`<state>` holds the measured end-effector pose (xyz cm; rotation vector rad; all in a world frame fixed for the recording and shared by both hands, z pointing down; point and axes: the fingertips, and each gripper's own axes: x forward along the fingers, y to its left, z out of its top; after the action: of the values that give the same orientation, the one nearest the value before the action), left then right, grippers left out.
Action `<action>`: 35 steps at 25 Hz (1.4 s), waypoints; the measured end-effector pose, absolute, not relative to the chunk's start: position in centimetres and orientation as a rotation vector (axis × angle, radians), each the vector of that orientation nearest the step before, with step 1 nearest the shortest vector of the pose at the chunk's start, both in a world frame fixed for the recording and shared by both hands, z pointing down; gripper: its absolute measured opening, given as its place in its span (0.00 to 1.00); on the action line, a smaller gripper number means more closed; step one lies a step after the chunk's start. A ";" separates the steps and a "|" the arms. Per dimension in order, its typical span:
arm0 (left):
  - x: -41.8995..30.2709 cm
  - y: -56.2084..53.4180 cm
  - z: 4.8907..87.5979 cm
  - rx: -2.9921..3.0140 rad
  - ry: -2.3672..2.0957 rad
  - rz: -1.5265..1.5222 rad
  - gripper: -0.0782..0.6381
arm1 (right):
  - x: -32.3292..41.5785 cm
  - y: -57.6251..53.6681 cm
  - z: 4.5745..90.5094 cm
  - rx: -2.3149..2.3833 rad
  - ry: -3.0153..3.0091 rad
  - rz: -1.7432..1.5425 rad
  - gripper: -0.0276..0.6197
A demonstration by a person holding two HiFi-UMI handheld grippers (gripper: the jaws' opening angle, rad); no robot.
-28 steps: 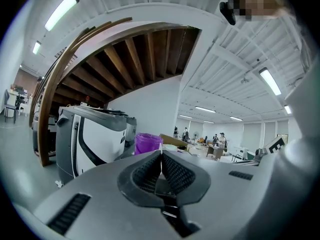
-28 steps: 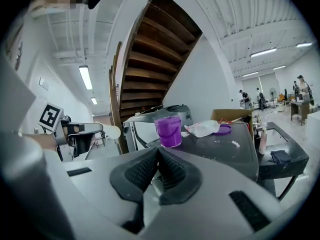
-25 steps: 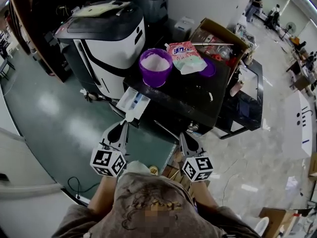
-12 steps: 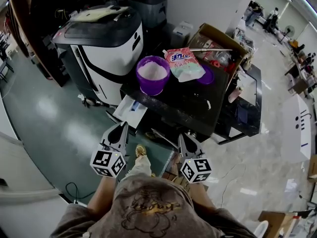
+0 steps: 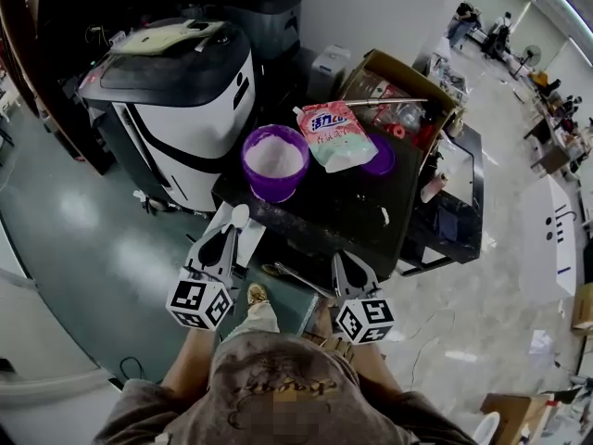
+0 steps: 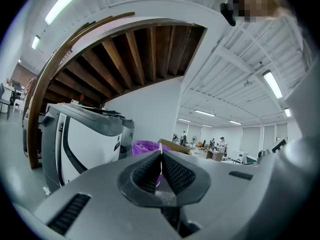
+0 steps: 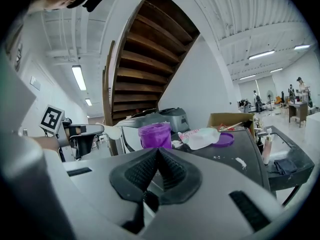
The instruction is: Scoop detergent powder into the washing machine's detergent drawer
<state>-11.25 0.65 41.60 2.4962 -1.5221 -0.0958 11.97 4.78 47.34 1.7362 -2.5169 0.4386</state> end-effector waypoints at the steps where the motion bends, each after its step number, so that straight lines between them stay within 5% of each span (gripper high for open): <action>1: -11.1 -0.1 41.5 2.502 -1.518 -0.102 0.14 | 12.0 4.1 47.3 1.737 -2.516 0.438 0.05; 35: -9.7 -20.3 39.2 2.619 -1.318 -0.082 0.14 | 11.9 -13.6 46.8 1.846 -2.445 0.471 0.05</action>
<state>-9.67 -20.28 39.19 2.6188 -1.3182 -0.0820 11.92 -13.65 46.79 1.8463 -2.4451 0.4714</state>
